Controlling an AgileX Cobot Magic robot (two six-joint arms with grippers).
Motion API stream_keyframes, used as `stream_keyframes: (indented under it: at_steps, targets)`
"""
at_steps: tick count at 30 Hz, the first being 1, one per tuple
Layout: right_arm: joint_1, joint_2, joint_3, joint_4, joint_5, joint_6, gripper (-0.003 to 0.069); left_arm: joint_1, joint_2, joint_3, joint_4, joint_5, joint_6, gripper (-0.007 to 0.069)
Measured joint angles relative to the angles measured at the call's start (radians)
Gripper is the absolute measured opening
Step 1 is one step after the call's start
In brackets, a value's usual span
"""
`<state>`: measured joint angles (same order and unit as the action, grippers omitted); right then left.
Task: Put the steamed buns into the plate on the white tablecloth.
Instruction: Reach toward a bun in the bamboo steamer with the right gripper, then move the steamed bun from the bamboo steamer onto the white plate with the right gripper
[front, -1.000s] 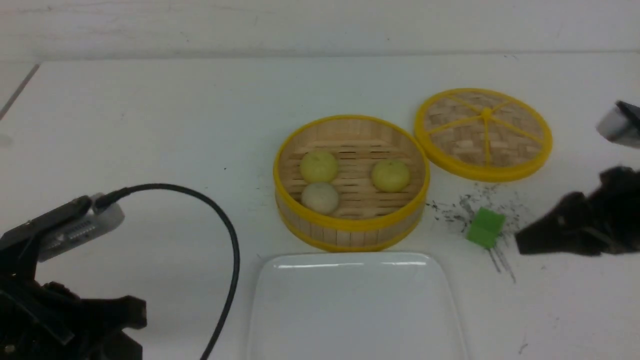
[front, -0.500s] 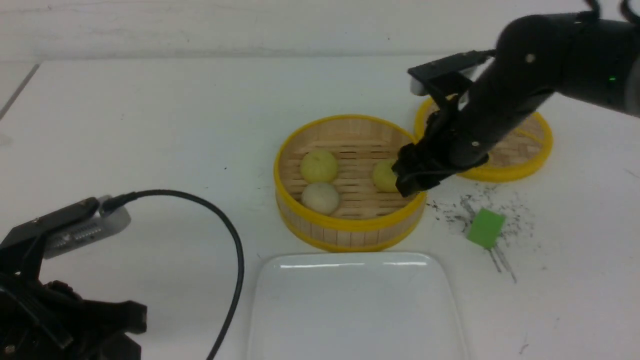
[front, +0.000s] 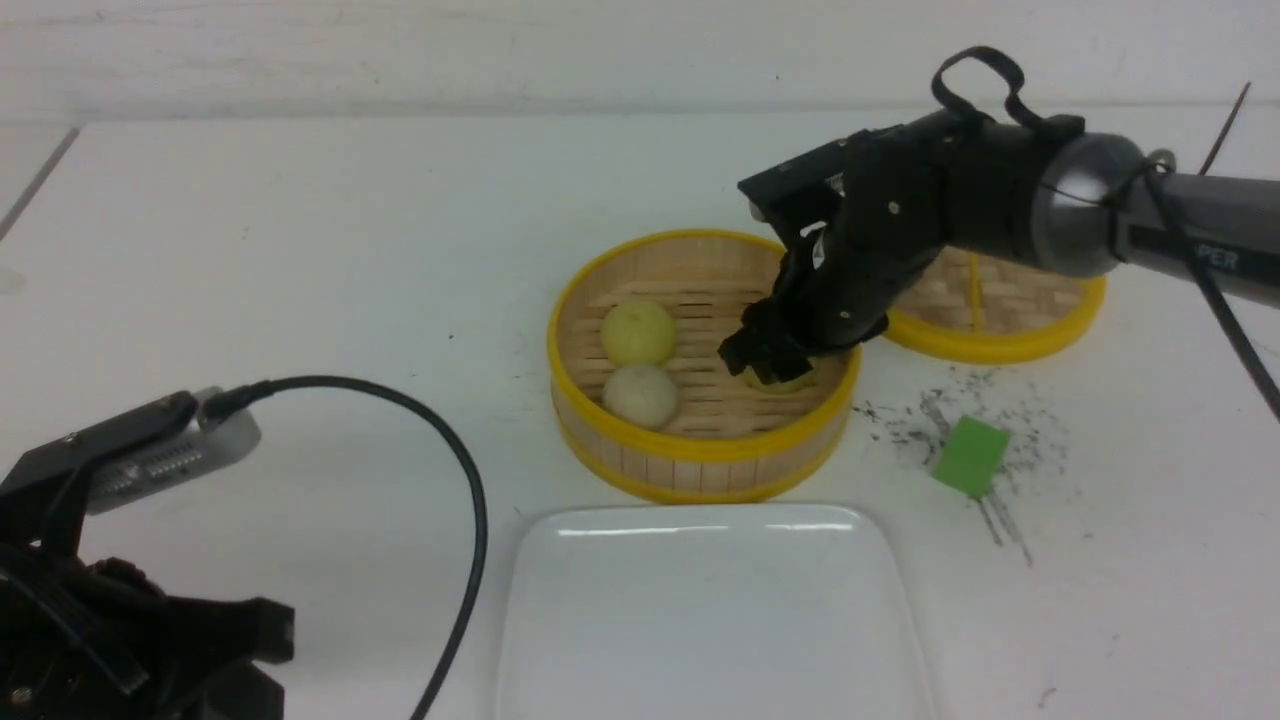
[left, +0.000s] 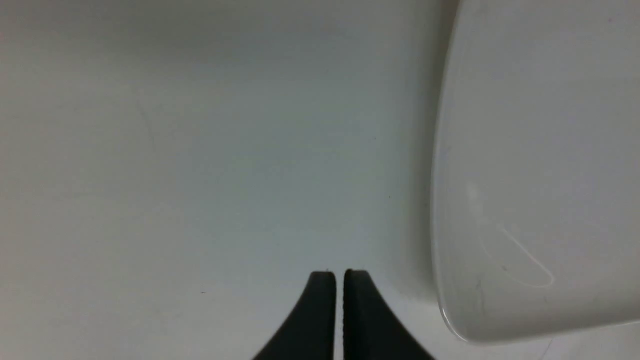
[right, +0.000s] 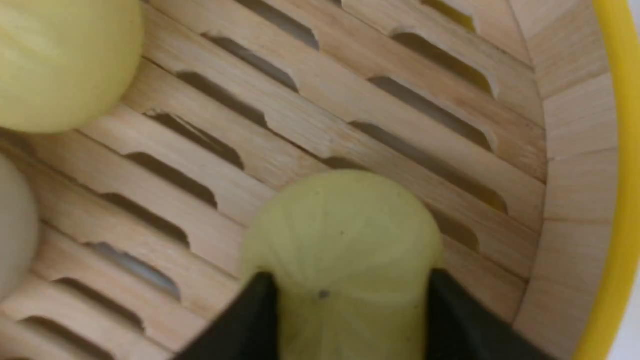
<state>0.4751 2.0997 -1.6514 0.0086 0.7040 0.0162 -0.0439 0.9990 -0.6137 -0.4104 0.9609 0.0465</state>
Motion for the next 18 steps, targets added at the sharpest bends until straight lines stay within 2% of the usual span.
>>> stream_keyframes:
  at_steps: [2,3,4,6,11,13,17,18]
  targets:
    - [0.003,-0.025,-0.002,0.017,0.035,0.000,0.0181,0.000,0.000,0.000,0.000,0.002,0.000,0.0054]
    - [0.004,-0.025,-0.002,0.017,0.039,0.000,0.0169,0.000,0.000,0.000,0.000,0.002,0.000,0.0054]
    - [0.011,-0.056,-0.002,0.021,0.070,0.000,0.0080,0.000,0.000,0.000,0.004,0.005,0.000,0.0054]
    - [0.023,-0.122,-0.001,0.026,0.121,0.000,0.0021,0.000,0.000,0.000,0.007,0.008,0.000,0.0054]
    - [0.041,-0.322,0.013,0.065,0.302,0.007,0.0015,0.000,0.000,0.000,0.011,0.012,0.000,0.0054]
    - [0.051,-0.446,0.100,0.129,0.380,0.019,0.0015,0.000,0.000,0.000,0.012,0.012,0.000,0.0055]
    - [0.085,-0.552,0.312,0.204,0.347,0.023,0.0015,0.000,0.000,0.000,0.012,0.011,-0.003,0.0058]
    - [0.109,-0.573,0.416,0.238,0.283,0.023,0.0015,0.000,0.000,0.000,0.012,0.012,-0.017,0.0062]
